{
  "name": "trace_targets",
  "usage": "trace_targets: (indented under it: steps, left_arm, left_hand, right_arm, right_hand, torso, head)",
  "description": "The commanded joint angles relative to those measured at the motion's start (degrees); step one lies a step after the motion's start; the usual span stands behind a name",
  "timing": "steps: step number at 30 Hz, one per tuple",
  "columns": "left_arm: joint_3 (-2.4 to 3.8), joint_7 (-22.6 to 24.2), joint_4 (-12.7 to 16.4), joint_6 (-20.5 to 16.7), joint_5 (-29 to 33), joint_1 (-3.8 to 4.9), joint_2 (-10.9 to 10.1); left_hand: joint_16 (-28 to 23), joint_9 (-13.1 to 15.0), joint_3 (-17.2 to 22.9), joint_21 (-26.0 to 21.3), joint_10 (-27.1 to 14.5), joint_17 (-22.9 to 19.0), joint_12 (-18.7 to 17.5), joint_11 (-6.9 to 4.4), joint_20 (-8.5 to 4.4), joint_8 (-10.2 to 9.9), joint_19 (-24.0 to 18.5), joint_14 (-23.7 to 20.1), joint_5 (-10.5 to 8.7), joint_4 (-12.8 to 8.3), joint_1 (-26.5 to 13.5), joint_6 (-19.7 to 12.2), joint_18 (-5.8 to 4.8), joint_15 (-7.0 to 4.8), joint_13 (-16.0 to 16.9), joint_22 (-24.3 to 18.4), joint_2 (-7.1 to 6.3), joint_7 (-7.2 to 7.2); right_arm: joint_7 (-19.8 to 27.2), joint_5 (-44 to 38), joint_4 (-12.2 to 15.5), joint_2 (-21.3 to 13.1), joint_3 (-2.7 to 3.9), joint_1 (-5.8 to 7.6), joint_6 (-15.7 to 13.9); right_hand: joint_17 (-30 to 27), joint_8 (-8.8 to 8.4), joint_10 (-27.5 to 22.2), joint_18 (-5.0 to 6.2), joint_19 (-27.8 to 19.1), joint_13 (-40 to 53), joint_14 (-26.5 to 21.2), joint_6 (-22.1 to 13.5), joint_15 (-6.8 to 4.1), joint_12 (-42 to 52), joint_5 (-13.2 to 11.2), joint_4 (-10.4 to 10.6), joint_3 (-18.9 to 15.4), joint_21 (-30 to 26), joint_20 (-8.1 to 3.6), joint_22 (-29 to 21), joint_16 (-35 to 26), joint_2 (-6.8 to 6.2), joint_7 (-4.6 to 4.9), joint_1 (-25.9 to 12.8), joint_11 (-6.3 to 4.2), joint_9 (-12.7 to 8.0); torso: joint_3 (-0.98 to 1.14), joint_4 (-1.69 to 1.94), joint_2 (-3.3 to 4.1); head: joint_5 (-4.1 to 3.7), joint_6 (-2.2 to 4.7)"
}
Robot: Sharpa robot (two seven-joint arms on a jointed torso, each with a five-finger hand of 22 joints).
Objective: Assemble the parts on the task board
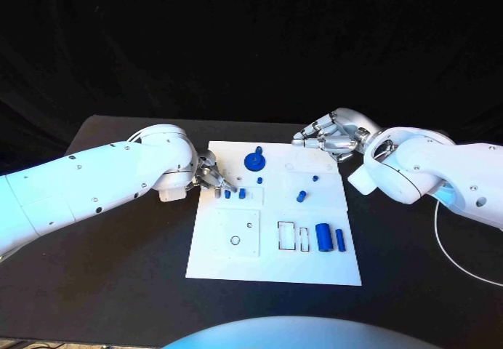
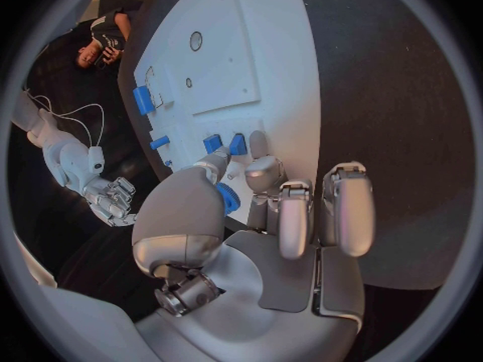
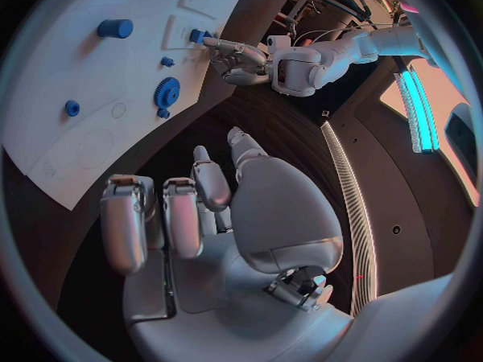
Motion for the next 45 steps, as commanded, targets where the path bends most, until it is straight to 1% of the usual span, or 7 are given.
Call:
trace_targets:
  steps: [1,14,22,27,34,42,45]
  left_arm:
    - [0.31,1.17,0.79,-4.43,0.16,0.05,-0.67]
    - [0.58,14.42,0.32,-17.49,16.80,0.39,-2.38]
    - [0.36,17.91,0.18,-18.50,12.49,0.36,-2.36]
    - [-0.34,29.02,-0.06,-22.61,4.24,-0.01,-0.98]
    - [-0.93,38.62,-0.77,-27.40,-7.97,-1.17,1.08]
    - [-1.85,38.74,-2.34,-26.98,-17.60,-1.82,3.46]
    - [-2.02,37.56,-2.89,-25.73,-19.79,-1.99,4.24]
  left_hand:
    - [0.18,-0.19,-1.92,0.06,0.41,15.10,0.16,-0.12,-0.36,0.26,2.04,5.92,-0.31,0.84,-0.15,0.42,-0.51,-0.34,0.12,7.72,0.13,-0.16]
    - [-3.86,-2.16,-12.89,-17.47,-15.71,10.02,-17.15,3.96,2.25,-2.50,-7.43,3.80,-1.02,6.48,3.55,-9.59,3.51,2.83,-17.17,-7.42,-0.50,4.32]
    - [-4.76,-2.00,-12.70,-20.05,-17.09,8.85,-16.59,3.95,2.66,-0.68,-7.68,3.39,0.11,1.77,18.28,-10.76,4.04,2.84,-18.61,-9.17,2.55,4.35]
    - [-20.94,-5.34,-6.22,-40.98,-24.91,-8.64,-24.39,6.39,3.91,-4.86,-20.15,-7.56,0.09,-3.75,31.21,-14.44,7.27,4.69,-24.18,-25.42,3.51,6.82]
    - [-39.42,-13.32,-1.68,-47.68,-25.95,-27.22,-36.34,7.77,5.65,-14.03,-21.33,-16.38,-0.10,-5.41,33.70,-13.62,7.68,6.19,-36.79,-29.88,-2.04,6.43]
    - [-26.80,-17.18,-1.62,-47.71,-23.17,-16.94,-40.35,7.75,5.07,-18.46,-14.59,-6.00,-0.10,-5.10,31.75,-8.35,7.86,5.72,-43.18,-30.91,-2.99,6.28]
    - [-19.41,-17.98,-1.72,-39.66,-22.36,-9.81,-41.43,7.57,4.81,-19.47,-9.48,-1.93,-0.13,-4.92,31.20,-6.61,6.50,5.46,-44.71,-24.58,-3.13,6.20]
  right_arm:
    - [0.21,-0.20,0.00,0.03,0.00,-0.04,0.51]
    - [0.16,-0.20,-0.14,0.03,-0.01,-0.19,0.57]
    - [0.11,-0.20,-0.08,-0.05,-0.02,-0.21,0.68]
    - [0.13,-0.20,-0.12,0.04,-0.02,-0.22,0.82]
    - [0.18,-0.19,-0.16,0.17,-0.02,-0.26,0.85]
    - [0.25,-0.20,-0.15,0.24,-0.02,-0.28,0.78]
    - [0.28,-0.20,-0.16,0.30,-0.02,-0.28,0.80]
  right_hand:
    - [4.66,0.10,-0.48,-0.04,0.38,-0.05,3.84,-0.38,0.00,-0.22,0.30,-0.03,-0.32,-0.35,-0.14,3.52,-0.39,0.35,-0.04,0.17,-0.01,0.00]
    - [4.49,0.09,-0.54,-0.04,0.36,-0.11,3.80,-0.43,0.01,-0.29,0.47,-0.01,-0.47,-0.38,-0.14,3.48,-0.50,0.40,-0.03,0.31,0.00,-0.01]
    - [4.48,0.09,-0.55,-0.04,0.36,-0.12,3.80,-0.43,0.01,-0.30,0.50,-0.01,-0.48,-0.38,-0.14,3.48,-0.51,0.41,-0.03,0.33,0.00,-0.01]
    - [4.55,0.09,-0.54,-0.04,0.38,-0.10,3.81,-0.44,0.01,-0.27,0.59,-0.01,-0.52,-0.36,-0.14,3.51,-0.48,0.45,-0.03,0.39,0.00,-0.01]
    - [4.55,0.09,-0.54,-0.04,0.38,-0.10,3.81,-0.44,0.01,-0.27,0.59,-0.01,-0.52,-0.36,-0.14,3.51,-0.48,0.45,-0.03,0.39,0.00,-0.01]
    - [4.49,0.09,-0.55,-0.04,0.38,-0.10,3.80,-0.44,0.01,-0.27,0.68,-0.02,-0.54,-0.37,-0.14,3.51,-0.51,0.50,-0.03,0.47,0.00,-0.01]
    - [4.49,0.09,-0.55,-0.04,0.38,-0.10,3.80,-0.44,0.01,-0.27,0.68,-0.02,-0.54,-0.37,-0.14,3.51,-0.51,0.50,-0.03,0.47,0.00,-0.01]
  torso:
    - [-0.02,-0.06,0.01]
    - [0.03,0.09,-0.06]
    - [0.03,0.05,0.01]
    - [-0.03,0.02,0.04]
    - [0.01,0.00,0.04]
    - [0.03,0.03,0.02]
    - [0.00,-0.01,0.04]
  head:
    - [-0.14,-0.02]
    - [-0.36,0.46]
    - [-0.43,0.63]
    - [-0.63,0.90]
    - [-1.01,1.35]
    - [-1.10,1.69]
    - [-1.16,1.73]
